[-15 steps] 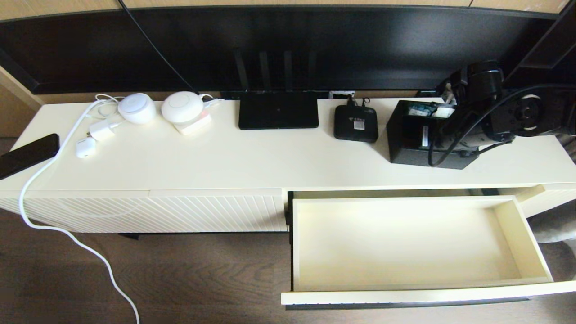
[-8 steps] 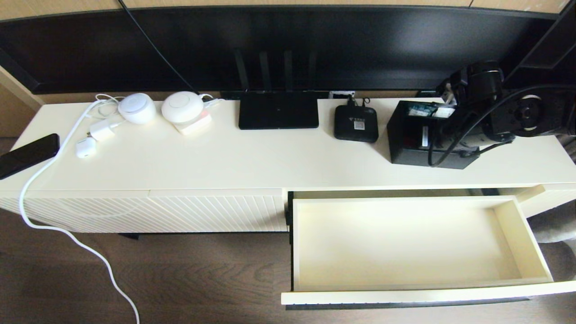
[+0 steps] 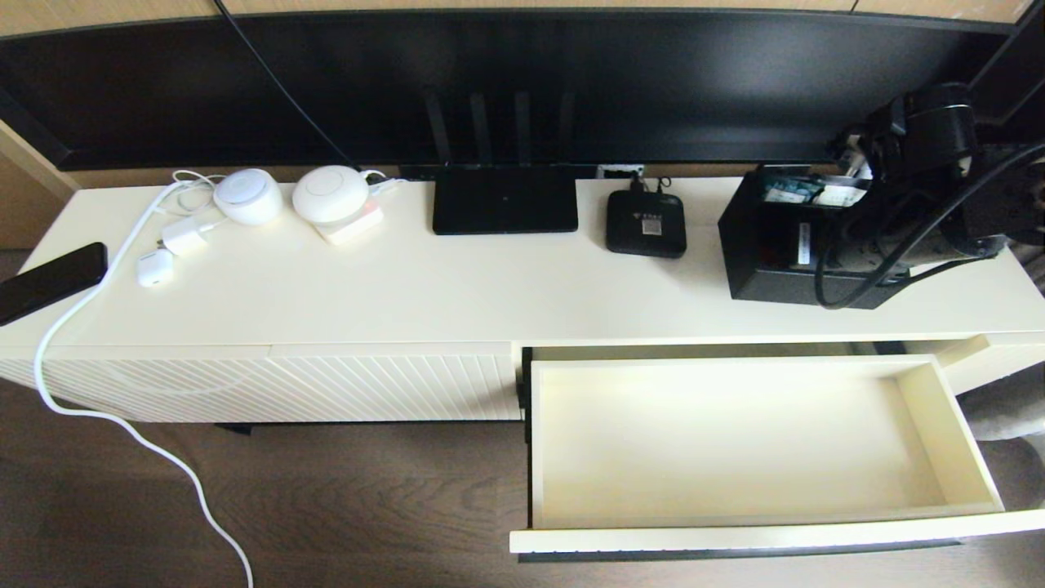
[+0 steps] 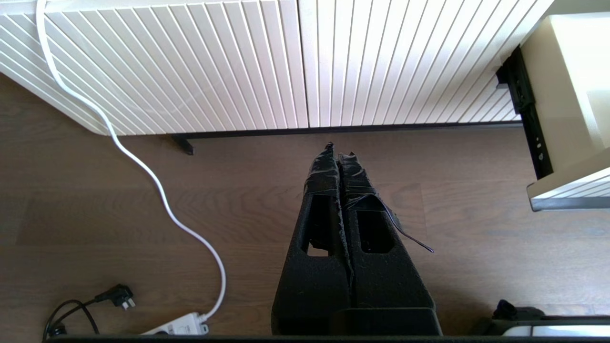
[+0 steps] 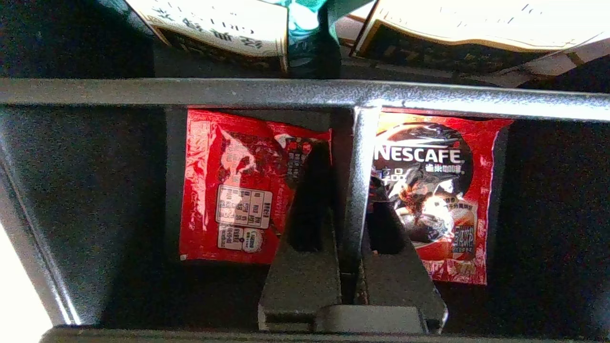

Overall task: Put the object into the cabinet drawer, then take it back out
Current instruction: Put the storage box in the drawer

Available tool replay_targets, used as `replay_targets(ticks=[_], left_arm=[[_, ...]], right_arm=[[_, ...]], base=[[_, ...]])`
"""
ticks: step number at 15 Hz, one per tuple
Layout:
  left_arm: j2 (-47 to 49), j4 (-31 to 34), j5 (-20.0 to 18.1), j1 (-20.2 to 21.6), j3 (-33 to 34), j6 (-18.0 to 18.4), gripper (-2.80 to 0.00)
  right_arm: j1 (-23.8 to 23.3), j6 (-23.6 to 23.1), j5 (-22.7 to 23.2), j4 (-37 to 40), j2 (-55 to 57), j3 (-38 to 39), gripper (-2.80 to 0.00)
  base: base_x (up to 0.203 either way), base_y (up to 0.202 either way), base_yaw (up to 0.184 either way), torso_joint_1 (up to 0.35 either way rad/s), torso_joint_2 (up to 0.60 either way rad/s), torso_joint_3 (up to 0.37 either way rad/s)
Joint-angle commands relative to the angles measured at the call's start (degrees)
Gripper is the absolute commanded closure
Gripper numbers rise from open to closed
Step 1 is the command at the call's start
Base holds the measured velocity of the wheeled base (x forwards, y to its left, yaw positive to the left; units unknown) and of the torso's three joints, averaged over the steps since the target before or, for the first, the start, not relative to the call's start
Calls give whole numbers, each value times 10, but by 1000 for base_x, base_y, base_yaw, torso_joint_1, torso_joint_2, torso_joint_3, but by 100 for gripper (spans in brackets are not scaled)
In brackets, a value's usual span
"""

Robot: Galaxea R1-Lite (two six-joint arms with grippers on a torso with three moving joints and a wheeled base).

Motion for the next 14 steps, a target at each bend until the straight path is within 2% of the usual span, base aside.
replay_targets(ticks=[1,5,9,11,12,14], left_arm=[[0,0,0,0,0,0,0],[1,0,0,0,0,0,0],[1,-1,0,0,0,0,0],[1,0,0,0,0,0,0],[1,-1,0,0,0,0,0],[1,-1,0,0,0,0,0]], right_arm=[[11,1,-1,1,-73,50,0],[58,3,-11,0,-169,211,0],[130,32,-53,-11,-239,374,0],[160,54,-73,-56,-244,454,0],[166,63,-79,-102,-236,485,0],[170,72,-85,-162,-201,517,0]], base=[[0,0,0,0,0,0],[0,0,0,0,0,0],[0,0,0,0,0,0],[0,0,0,0,0,0],[0,0,0,0,0,0],[0,0,0,0,0,0]])
